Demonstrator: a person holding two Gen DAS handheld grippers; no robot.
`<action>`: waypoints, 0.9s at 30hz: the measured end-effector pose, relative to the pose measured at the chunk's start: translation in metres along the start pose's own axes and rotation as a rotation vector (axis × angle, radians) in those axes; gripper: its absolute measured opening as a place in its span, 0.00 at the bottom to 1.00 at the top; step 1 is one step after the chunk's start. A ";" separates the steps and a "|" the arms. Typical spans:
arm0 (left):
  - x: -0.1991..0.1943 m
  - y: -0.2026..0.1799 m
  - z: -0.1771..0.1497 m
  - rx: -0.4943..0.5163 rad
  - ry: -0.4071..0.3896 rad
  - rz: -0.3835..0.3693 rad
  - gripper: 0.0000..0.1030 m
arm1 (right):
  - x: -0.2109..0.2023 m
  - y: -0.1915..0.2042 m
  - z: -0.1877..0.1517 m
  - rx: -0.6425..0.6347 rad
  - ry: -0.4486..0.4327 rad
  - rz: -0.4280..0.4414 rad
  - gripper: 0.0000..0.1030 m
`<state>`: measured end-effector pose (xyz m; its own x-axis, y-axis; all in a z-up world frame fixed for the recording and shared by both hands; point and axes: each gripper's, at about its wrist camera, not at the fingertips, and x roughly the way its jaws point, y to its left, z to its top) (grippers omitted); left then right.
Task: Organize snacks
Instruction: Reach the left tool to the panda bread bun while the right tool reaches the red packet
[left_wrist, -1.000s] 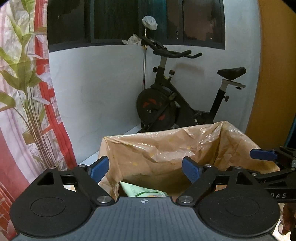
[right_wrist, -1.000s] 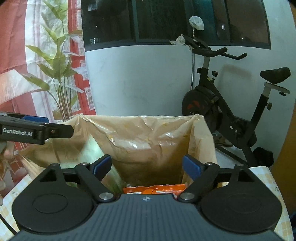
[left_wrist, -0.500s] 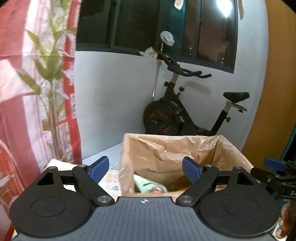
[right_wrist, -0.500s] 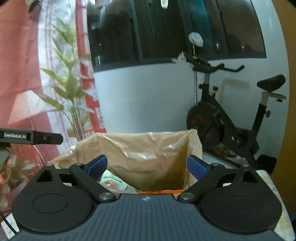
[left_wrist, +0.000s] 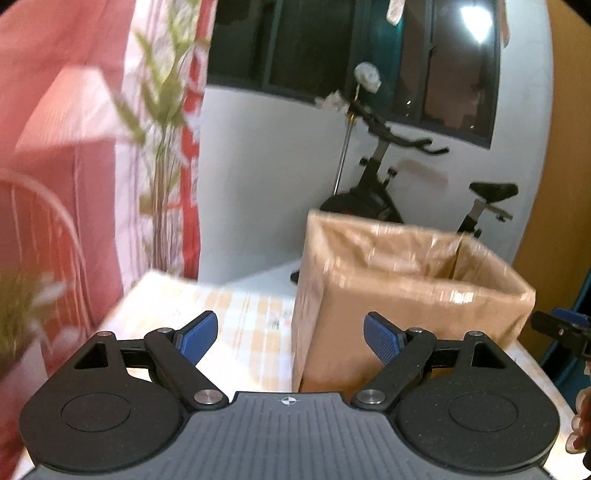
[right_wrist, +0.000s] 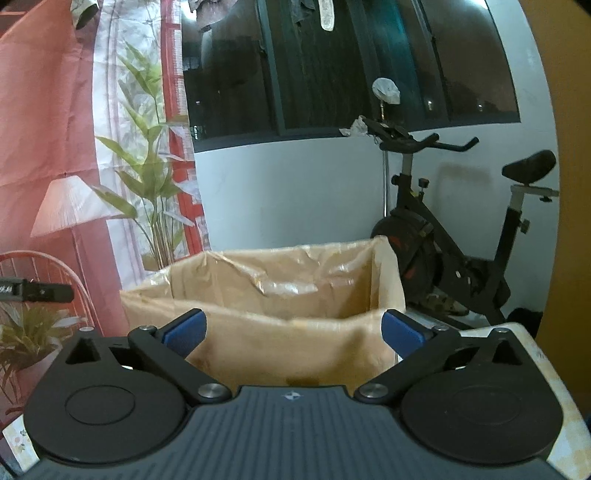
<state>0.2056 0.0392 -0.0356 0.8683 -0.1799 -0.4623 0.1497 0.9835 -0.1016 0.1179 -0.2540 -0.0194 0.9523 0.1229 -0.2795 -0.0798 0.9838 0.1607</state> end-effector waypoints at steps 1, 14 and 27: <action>0.002 0.001 -0.008 -0.011 0.024 0.002 0.85 | -0.002 0.000 -0.006 0.002 -0.001 -0.004 1.00; 0.054 -0.008 -0.076 0.051 0.229 -0.058 0.85 | -0.010 -0.004 -0.070 0.012 0.142 -0.052 1.00; 0.083 -0.009 -0.103 0.018 0.334 -0.114 0.66 | -0.012 -0.011 -0.081 0.058 0.183 -0.066 0.99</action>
<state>0.2275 0.0137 -0.1640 0.6437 -0.2815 -0.7117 0.2474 0.9565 -0.1545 0.0832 -0.2554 -0.0940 0.8850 0.0856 -0.4577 0.0030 0.9819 0.1895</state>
